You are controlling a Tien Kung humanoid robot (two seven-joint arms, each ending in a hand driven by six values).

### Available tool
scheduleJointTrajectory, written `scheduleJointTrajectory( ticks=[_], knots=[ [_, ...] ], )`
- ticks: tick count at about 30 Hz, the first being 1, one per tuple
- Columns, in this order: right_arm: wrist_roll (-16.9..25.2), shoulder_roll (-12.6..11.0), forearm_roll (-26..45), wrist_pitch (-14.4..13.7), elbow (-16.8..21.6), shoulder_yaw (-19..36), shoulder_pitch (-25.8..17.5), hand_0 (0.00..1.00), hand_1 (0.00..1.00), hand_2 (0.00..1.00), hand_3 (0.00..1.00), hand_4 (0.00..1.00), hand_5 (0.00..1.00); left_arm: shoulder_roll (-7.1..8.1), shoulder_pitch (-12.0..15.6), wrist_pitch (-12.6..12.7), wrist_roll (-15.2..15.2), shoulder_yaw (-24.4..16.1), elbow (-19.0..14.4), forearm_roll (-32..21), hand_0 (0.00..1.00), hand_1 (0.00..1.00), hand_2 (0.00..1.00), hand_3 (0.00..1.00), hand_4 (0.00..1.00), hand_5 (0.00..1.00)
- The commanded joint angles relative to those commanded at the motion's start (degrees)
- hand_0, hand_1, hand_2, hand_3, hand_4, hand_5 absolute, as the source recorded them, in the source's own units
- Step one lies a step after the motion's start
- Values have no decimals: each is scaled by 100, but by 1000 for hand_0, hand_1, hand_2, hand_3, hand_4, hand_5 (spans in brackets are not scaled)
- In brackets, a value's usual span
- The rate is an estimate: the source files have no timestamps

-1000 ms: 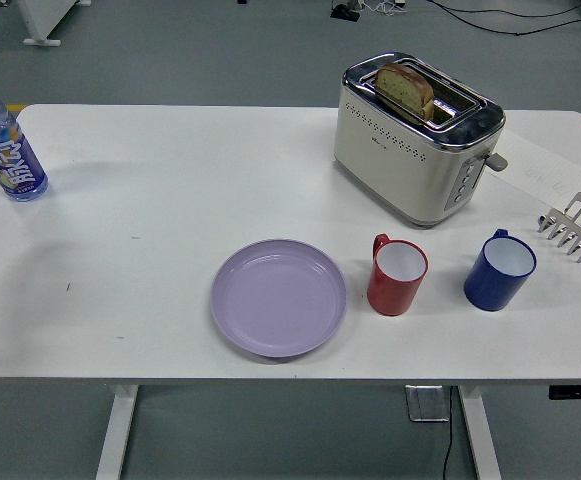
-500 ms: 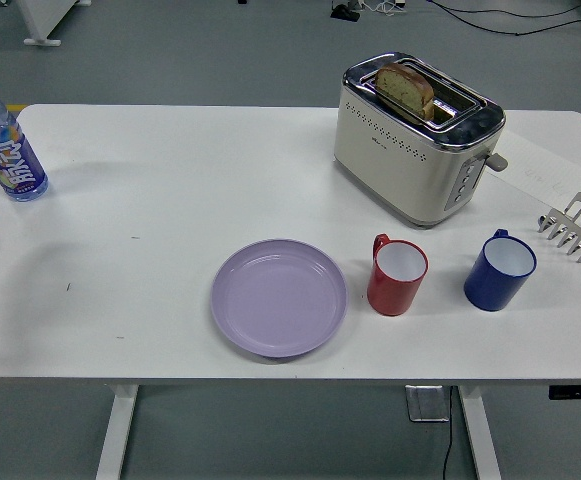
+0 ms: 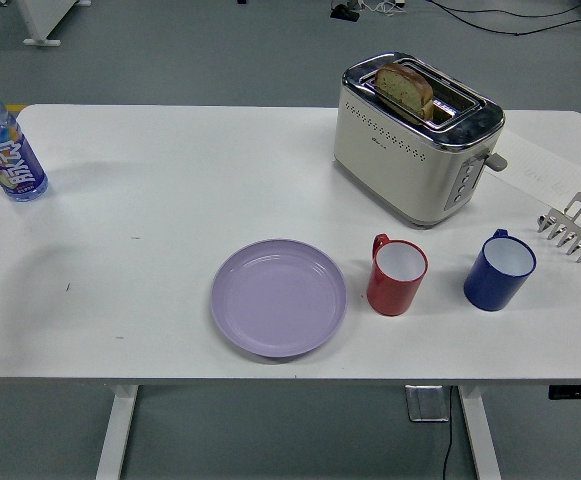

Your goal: Push plate across desktop

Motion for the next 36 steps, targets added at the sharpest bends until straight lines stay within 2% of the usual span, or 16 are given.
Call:
scheduleJointTrajectory(
  ticks=[36],
  knots=[
    [120,-23,389,-57,0,-360,82,667,656,736,686,301,304,28,-187,-21,79,22,-3,179,789,821,810,715,555,998]
  ],
)
